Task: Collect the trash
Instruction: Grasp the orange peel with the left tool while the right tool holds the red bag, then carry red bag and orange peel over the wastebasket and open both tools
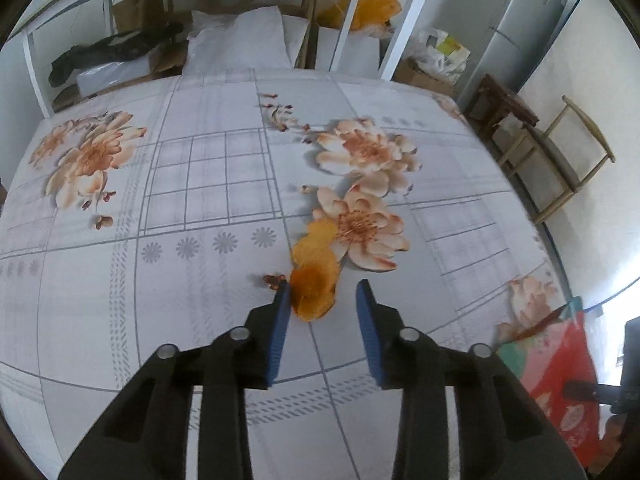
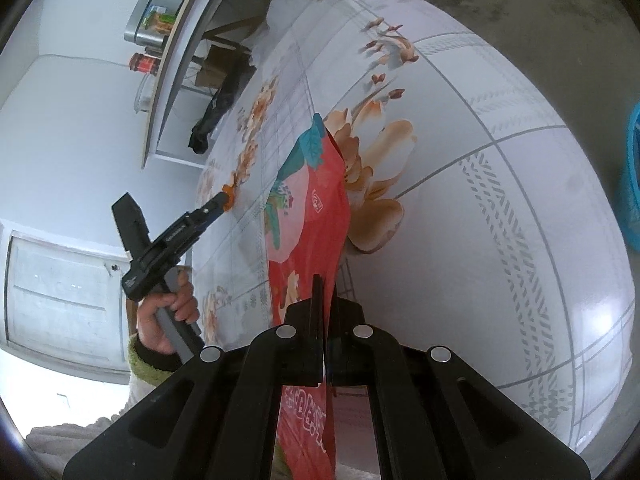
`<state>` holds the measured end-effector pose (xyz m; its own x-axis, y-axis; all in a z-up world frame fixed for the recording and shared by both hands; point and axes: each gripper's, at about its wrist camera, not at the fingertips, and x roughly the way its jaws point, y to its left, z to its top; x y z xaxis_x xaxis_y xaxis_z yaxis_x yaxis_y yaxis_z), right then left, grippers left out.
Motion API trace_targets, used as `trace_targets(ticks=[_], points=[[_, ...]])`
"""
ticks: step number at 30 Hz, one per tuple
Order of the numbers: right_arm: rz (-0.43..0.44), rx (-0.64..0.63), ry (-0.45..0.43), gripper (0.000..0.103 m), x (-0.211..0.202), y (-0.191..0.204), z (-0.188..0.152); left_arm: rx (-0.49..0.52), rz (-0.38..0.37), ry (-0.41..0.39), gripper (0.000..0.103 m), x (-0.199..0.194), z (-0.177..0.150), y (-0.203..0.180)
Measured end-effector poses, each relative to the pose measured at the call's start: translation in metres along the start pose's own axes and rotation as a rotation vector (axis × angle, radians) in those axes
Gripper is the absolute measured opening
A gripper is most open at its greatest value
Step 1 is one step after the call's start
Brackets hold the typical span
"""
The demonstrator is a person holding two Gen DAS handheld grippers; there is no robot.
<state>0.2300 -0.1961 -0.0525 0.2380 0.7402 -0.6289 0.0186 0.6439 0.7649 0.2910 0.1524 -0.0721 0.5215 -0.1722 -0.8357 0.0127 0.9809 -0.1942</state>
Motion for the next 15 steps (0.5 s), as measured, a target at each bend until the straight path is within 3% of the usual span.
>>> trace_targets(ticks=[3, 6, 12, 15], points=[[0.017, 0.006, -0.011, 0.0, -0.003, -0.002, 0.001, -0.019, 0.003, -0.009, 0.016, 0.002, 0.0, 0.005], [0.048, 0.017, -0.021, 0.0, -0.007, -0.003, 0.001, -0.023, 0.0, -0.012, 0.009, 0.0, 0.0, 0.007], [0.086, 0.014, -0.063, 0.0, -0.023, 0.003, -0.003, 0.002, -0.031, -0.03, 0.006, -0.014, -0.001, -0.012], [0.097, 0.012, -0.109, 0.0, -0.039, 0.0, -0.008, 0.057, -0.084, -0.044, 0.006, -0.027, -0.002, -0.042]])
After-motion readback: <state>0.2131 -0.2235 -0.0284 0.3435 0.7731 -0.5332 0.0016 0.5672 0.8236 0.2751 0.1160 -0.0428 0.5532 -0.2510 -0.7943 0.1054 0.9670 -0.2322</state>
